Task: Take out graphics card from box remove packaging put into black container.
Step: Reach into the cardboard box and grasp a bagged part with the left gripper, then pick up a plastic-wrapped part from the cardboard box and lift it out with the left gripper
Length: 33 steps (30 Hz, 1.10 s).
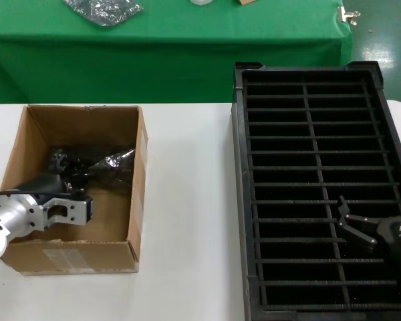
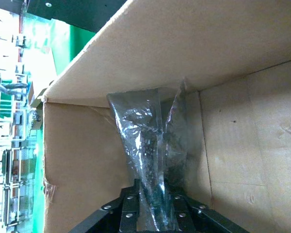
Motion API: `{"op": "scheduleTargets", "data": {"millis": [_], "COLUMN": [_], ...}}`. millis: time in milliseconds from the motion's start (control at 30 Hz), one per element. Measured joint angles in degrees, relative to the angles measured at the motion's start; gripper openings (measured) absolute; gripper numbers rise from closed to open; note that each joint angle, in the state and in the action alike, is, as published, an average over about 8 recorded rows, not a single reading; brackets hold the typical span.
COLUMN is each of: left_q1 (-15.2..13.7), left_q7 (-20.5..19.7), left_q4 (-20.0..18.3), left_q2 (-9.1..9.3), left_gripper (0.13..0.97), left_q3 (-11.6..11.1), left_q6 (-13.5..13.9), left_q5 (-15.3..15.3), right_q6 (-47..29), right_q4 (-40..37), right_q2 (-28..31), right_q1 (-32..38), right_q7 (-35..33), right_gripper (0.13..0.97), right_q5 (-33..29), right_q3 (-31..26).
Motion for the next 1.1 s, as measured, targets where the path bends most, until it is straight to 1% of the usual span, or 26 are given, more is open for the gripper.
{"op": "scheduleTargets", "data": {"millis": [200, 467, 667, 900, 1033, 1100], "left_q1": [0.8, 2.0, 3.6, 6.4, 8.6, 10.0], "left_q7": [-2.5, -4.0, -5.1, -8.8, -11.9, -13.8], "left_q4": [-2.3, -5.1, -8.2, -14.4, -19.0, -21.8], "left_q2": [-1.12, -2.5, -3.8, -5.82, -7.1, -7.82], "left_gripper": [0.23, 0.154, 0.145, 0.14, 0.14, 0.14], "left_q3": [0.3, 0.1, -0.4, -1.8, -3.4, -4.5], "left_q6": [0.2, 0.0, -0.2, -0.4, -0.3, 0.0], "left_q5": [1.1, 1.0, 0.7, 2.3, 4.2, 5.5], "right_q6": [0.0, 0.0, 0.0, 0.0, 0.0, 0.0], "right_q4": [0.0, 0.0, 0.0, 0.0, 0.0, 0.0], "right_q2": [0.0, 0.0, 0.0, 0.0, 0.0, 0.0], "right_q1": [0.0, 0.0, 0.0, 0.0, 0.0, 0.0], "right_q7": [0.0, 0.0, 0.0, 0.0, 0.0, 0.0], "right_gripper": [0.966, 0.966, 0.966, 0.966, 0.966, 0.966], "right_q5": [0.0, 0.0, 0.0, 0.0, 0.0, 0.0], "right_q3": [0.0, 0.0, 0.0, 0.0, 0.0, 0.0]}}
